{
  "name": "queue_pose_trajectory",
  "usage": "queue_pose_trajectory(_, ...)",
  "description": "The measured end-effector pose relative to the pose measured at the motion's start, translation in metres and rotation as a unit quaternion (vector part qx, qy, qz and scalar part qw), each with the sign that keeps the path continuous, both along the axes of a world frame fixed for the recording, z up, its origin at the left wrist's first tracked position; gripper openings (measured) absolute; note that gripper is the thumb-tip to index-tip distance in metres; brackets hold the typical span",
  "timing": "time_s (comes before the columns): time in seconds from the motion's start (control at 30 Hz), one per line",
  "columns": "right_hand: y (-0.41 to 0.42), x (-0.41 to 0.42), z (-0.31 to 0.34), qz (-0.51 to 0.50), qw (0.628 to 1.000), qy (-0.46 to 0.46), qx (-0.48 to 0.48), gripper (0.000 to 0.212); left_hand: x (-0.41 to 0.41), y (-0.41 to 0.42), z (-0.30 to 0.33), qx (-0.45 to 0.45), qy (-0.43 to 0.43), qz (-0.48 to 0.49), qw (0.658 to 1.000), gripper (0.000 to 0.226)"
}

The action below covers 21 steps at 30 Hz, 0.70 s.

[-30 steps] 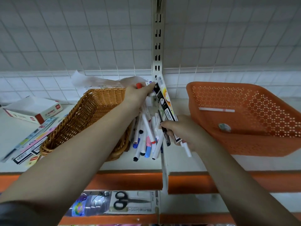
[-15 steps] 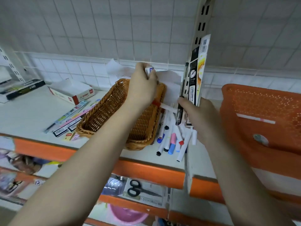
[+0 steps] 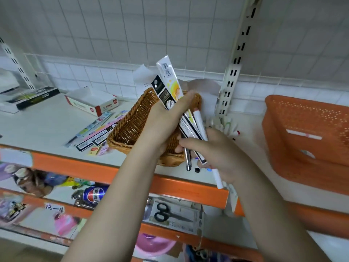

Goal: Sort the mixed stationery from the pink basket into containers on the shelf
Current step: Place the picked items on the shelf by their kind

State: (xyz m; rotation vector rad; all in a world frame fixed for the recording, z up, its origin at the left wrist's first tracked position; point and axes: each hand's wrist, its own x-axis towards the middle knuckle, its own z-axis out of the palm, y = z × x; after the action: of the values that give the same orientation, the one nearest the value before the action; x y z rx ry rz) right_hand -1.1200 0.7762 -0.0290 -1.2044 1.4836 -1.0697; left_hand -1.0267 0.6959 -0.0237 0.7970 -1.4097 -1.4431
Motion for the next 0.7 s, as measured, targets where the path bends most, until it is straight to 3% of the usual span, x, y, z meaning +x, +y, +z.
queue_pose_trajectory(0.17, -0.014, 0.039, -0.004, 0.026, 0.999, -0.028, 0.000, 0.008, 0.046, -0.017, -0.002, -0.009, -0.008, 0.185, 0.983, 0.012)
queue_pose_trajectory(0.37, -0.050, 0.111, -0.018, 0.047, 0.998, -0.031, -0.016, 0.010, 0.131, -0.074, 0.009, 0.022, 0.069, 0.213, 0.974, 0.021)
queue_pose_trajectory(0.47, -0.073, 0.143, -0.020, -0.032, 0.995, -0.090, -0.009, 0.015, 0.179, -0.117, 0.024, 0.056, 0.078, 0.198, 0.976, 0.032)
queue_pose_trajectory(0.53, -0.085, 0.161, -0.020, -0.078, 0.992, -0.103, -0.008, 0.016, 0.206, -0.143, 0.027, 0.068, 0.031, 0.169, 0.983, 0.037)
queue_pose_trajectory(0.7, -0.107, 0.182, -0.012, -0.102, 0.993, -0.026, -0.055, 0.009, 0.215, -0.177, 0.000, 0.107, -0.219, 0.058, 0.968, 0.036)
